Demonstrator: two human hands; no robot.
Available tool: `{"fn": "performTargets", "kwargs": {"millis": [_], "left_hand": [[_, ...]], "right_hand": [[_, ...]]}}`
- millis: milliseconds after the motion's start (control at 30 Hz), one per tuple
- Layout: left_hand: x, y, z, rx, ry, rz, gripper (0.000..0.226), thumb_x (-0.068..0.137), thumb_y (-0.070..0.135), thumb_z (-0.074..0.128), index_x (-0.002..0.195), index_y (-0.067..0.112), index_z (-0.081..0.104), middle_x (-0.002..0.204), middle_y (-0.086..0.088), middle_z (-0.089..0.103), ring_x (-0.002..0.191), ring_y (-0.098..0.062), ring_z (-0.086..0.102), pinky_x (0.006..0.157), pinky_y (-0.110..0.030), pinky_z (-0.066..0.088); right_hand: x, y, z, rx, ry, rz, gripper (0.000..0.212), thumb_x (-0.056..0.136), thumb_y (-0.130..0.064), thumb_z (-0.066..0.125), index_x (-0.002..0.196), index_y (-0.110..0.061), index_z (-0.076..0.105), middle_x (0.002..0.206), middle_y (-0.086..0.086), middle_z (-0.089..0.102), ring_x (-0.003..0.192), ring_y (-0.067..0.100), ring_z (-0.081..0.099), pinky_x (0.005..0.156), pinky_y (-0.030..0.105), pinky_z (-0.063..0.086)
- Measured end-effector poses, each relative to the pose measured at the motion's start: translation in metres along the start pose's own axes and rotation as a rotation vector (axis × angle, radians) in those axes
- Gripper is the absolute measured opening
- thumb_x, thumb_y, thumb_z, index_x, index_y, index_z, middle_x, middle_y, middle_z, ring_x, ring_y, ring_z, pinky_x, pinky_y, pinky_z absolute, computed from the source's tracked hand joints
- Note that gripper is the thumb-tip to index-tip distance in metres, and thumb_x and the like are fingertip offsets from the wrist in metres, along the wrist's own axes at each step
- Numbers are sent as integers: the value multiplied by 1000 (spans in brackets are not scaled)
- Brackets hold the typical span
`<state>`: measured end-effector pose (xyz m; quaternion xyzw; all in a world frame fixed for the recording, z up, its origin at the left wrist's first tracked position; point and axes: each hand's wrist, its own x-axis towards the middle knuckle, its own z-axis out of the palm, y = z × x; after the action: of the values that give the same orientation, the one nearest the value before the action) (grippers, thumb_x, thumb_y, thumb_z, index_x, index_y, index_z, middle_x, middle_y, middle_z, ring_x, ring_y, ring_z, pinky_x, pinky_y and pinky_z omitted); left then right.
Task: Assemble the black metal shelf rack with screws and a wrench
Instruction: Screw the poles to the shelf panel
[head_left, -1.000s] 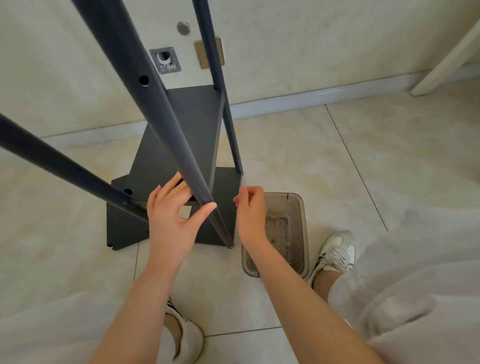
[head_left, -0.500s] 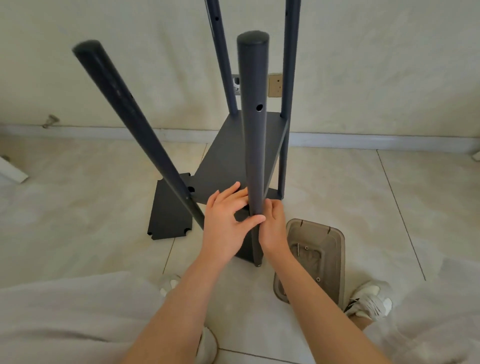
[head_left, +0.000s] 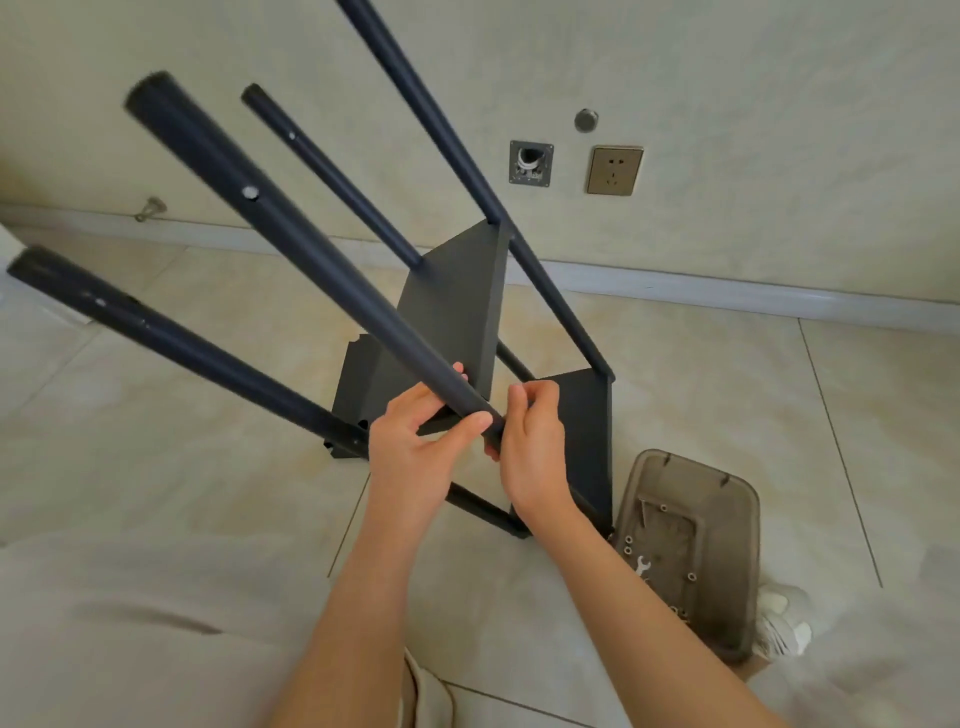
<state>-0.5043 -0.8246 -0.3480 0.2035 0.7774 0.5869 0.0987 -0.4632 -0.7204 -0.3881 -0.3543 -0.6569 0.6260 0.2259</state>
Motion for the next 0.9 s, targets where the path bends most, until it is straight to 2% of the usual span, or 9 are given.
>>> {"fn": "performTargets", "kwargs": {"millis": [67, 200, 300, 367, 533, 600, 667, 733, 900], "left_hand": [[-3, -7, -5, -35, 34, -50, 42, 82, 18, 80, 110, 46, 66, 114, 17, 72, 113, -3, 62, 97, -20, 46], [-4, -20, -16, -89, 61, -104, 41, 83, 19, 79, 113, 44, 67, 101, 22, 74, 102, 8, 64, 79, -3, 46], [-2, -29, -23, -128, 77, -140, 39, 84, 19, 78, 108, 48, 68, 100, 27, 73, 100, 12, 63, 74, 5, 41], [1, -36, -25, -148, 82, -164, 38, 84, 19, 78, 109, 45, 68, 98, 27, 73, 99, 13, 62, 71, 4, 42], [8, -58, -22, -190, 108, -242, 37, 85, 22, 78, 121, 28, 71, 92, 27, 73, 95, 15, 62, 78, -9, 41], [8, -72, -21, -187, 132, -272, 34, 85, 23, 78, 118, 22, 73, 79, 24, 72, 84, 14, 63, 73, -10, 44], [7, -85, -18, -190, 152, -312, 26, 85, 25, 77, 109, 32, 73, 71, 21, 69, 74, 16, 61, 63, -4, 45], [6, -95, -14, -228, 166, -370, 25, 85, 25, 77, 100, 43, 69, 78, 28, 72, 80, 20, 62, 62, 0, 42], [-1, -117, -4, -319, 193, -480, 21, 86, 23, 77, 93, 43, 71, 95, 24, 75, 91, 16, 64, 75, -6, 39]], "right_hand": [[-3, 0, 6, -26, -28, -17, 14, 106, -35, 35, 93, -34, 38, 88, 4, 58, 70, 14, 59, 63, 35, 57], [-3, -3, 14, -59, -62, -23, 15, 106, -32, 35, 92, -35, 38, 93, 9, 62, 79, 24, 68, 67, 35, 61], [-3, -4, 18, -67, -129, -5, 13, 106, -31, 34, 93, -32, 37, 94, 13, 63, 80, 25, 69, 57, 20, 56], [-1, -3, 19, -83, -160, -7, 8, 106, -30, 33, 100, -27, 37, 95, 15, 64, 78, 22, 68, 53, 12, 49], [11, 5, 20, -219, -238, -51, 10, 106, -31, 32, 108, -22, 37, 91, 9, 66, 75, 14, 68, 61, 14, 49], [16, 12, 22, -275, -272, -41, 6, 106, -30, 33, 106, -24, 37, 89, 6, 65, 77, 14, 68, 60, 14, 47], [22, 20, 25, -328, -302, -26, 5, 106, -30, 33, 103, -27, 36, 87, 5, 65, 78, 16, 67, 56, 13, 44], [27, 29, 29, -389, -327, -2, 8, 106, -32, 32, 100, -29, 36, 84, 3, 64, 77, 15, 65, 53, 12, 42], [38, 53, 34, -542, -385, -27, 8, 106, -35, 32, 101, -29, 34, 78, -1, 62, 65, 12, 60, 51, 14, 41]]}}
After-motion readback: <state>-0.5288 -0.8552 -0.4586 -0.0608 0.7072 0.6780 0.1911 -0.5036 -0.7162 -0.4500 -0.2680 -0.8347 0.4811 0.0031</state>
